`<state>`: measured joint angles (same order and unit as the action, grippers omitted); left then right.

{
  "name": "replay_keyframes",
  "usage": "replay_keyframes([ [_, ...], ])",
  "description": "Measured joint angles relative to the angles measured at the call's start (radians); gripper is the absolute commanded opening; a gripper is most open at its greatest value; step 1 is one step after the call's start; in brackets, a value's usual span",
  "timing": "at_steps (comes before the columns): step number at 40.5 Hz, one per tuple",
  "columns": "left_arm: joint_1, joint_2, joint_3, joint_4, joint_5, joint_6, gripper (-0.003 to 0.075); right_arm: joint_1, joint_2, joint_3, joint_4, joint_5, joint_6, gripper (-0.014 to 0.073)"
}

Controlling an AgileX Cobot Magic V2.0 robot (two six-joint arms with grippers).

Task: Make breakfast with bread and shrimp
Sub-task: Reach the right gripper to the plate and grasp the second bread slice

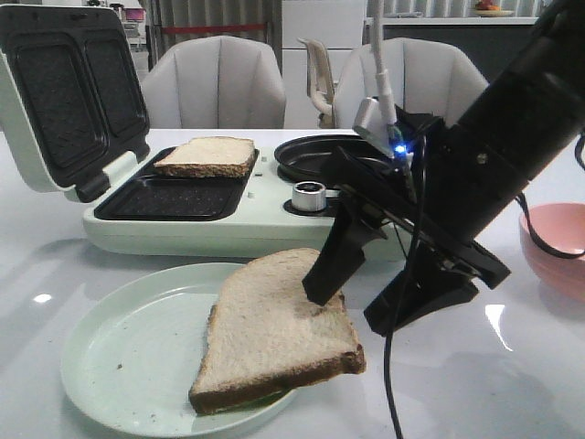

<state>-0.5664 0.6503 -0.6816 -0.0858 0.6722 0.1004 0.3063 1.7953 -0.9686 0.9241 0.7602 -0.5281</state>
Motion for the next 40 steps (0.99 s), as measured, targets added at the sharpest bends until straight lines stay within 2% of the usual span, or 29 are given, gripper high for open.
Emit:
replay_keyframes([
  [15, 0.000, 0.000, 0.000, 0.000, 0.000, 0.000, 0.0425, 0.068, 0.041, -0.002, 0.029, -0.071, 0.000, 0.0497],
  [18, 0.000, 0.000, 0.000, 0.000, 0.000, 0.000, 0.0425, 0.068, 0.041, -0.002, 0.031, -0.075, 0.000, 0.0451],
  [27, 0.000, 0.000, 0.000, 0.000, 0.000, 0.000, 0.0425, 0.068, 0.041, -0.002, 0.039, -0.075, -0.002, 0.0236],
  [40, 0.000, 0.000, 0.000, 0.000, 0.000, 0.000, 0.0425, 0.071, -0.004, -0.002, 0.041, -0.075, -0.002, 0.0079],
])
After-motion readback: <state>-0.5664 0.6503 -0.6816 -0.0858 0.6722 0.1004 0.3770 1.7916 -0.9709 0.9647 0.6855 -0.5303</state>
